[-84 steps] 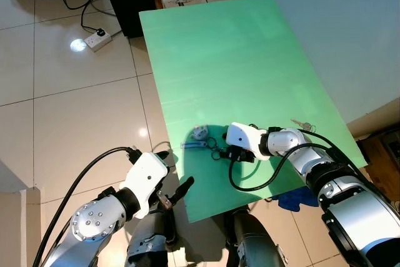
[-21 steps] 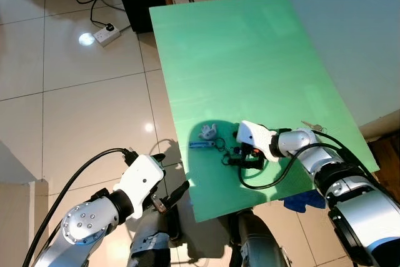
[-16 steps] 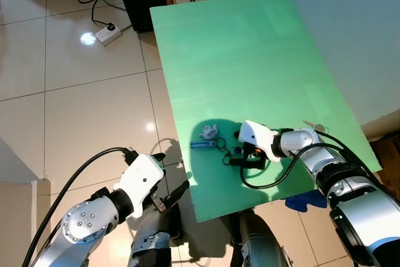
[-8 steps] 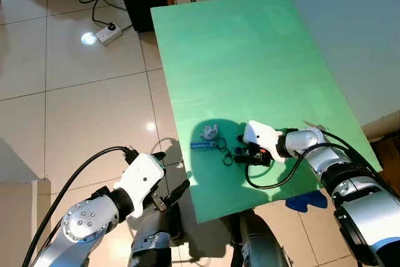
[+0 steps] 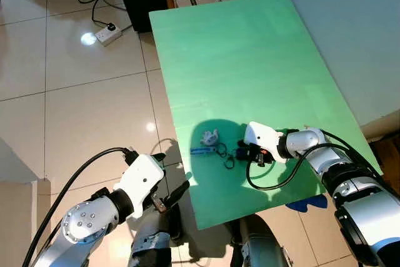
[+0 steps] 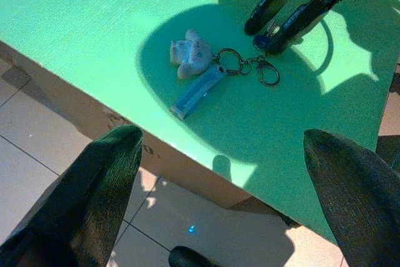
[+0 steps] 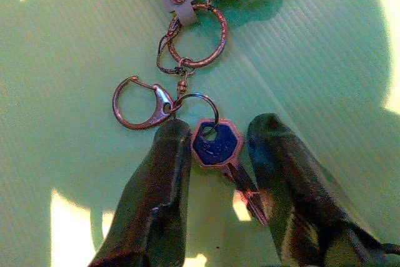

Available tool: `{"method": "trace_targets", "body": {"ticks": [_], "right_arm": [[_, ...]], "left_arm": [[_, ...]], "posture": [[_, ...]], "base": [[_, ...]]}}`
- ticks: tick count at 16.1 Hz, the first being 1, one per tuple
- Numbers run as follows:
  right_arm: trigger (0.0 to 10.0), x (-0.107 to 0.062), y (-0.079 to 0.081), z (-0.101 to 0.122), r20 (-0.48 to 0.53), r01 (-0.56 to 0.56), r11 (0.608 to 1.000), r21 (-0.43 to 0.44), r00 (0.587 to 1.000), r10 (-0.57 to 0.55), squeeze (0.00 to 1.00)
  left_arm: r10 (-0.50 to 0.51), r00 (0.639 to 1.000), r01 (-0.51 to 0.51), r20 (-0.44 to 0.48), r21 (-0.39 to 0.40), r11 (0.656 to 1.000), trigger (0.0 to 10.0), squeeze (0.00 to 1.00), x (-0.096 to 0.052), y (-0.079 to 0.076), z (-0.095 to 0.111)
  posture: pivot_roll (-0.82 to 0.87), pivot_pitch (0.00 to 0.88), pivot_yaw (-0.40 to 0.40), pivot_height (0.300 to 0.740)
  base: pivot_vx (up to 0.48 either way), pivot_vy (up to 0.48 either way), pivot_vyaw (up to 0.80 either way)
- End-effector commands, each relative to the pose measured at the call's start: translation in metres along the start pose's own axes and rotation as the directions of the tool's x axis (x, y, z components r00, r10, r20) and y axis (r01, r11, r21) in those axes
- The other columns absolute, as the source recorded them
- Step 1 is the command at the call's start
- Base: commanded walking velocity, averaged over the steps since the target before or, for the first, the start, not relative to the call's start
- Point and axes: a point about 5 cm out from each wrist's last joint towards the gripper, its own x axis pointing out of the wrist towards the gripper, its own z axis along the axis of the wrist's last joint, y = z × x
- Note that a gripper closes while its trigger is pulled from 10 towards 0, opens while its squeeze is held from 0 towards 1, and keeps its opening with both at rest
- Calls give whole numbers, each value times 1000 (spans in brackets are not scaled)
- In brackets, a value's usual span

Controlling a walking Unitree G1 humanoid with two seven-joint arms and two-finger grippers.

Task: Hang keys on a hook

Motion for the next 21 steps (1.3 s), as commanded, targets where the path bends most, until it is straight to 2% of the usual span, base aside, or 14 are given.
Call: {"method": "trace_targets", "body": {"ticks": [1, 8, 11, 14, 16, 19, 20, 21], "right_arm": [[0, 3, 17, -19, -61, -70, 996, 46, 995, 73, 0], [0, -4, 10, -20, -33, -7, 998, 66, 999, 9, 0], [0, -9, 4, -16, 25, 40, 996, 82, 999, -42, 0], [0, -19, -11, -3, 166, 157, 980, 119, 970, -176, 0], [0, -24, -15, 3, 248, 224, 964, 146, 935, -255, 0], [0, -33, -15, 11, 391, 342, 910, 234, 824, -410, 0], [0, -35, -14, 14, 417, 371, 894, 252, 792, -446, 0], [0, -39, -12, 19, 455, 418, 863, 285, 733, -506, 0]], "left_arm": [[-22, 1000, 22, -13, -4, 1000, 10000, 0, -2, -5, -2], [-20, 1000, 20, -8, -2, 1000, 10000, 0, 0, -5, -1], [-20, 1000, 20, -6, -1, 1000, 10000, 0, 1, -5, -1], [4, 1000, -4, 6, 1, 1000, 10000, 0, 1, -3, 1], [33, 999, -33, 24, -10, 999, 10000, 0, 2, -3, 1], [177, 980, -173, 96, -48, 984, 10000, 0, 9, 6, 5], [227, 967, -221, 119, -64, 973, 10000, 0, 11, 11, 7], [311, 938, -298, 152, -99, 949, 10000, 0, 13, 20, 10]], "posture": [[19, 366, 7, 740], [16, 370, 9, 740], [15, 368, 8, 740], [10, 359, 1, 740], [4, 336, -5, 740], [-13, 251, -8, 740], [-17, 235, -7, 740], [-28, 198, -7, 740]], "base": [[0, 0, 0], [0, 0, 0], [0, 0, 0], [0, 0, 0], [0, 0, 0], [0, 0, 0], [0, 0, 0], [0, 0, 0]]}}
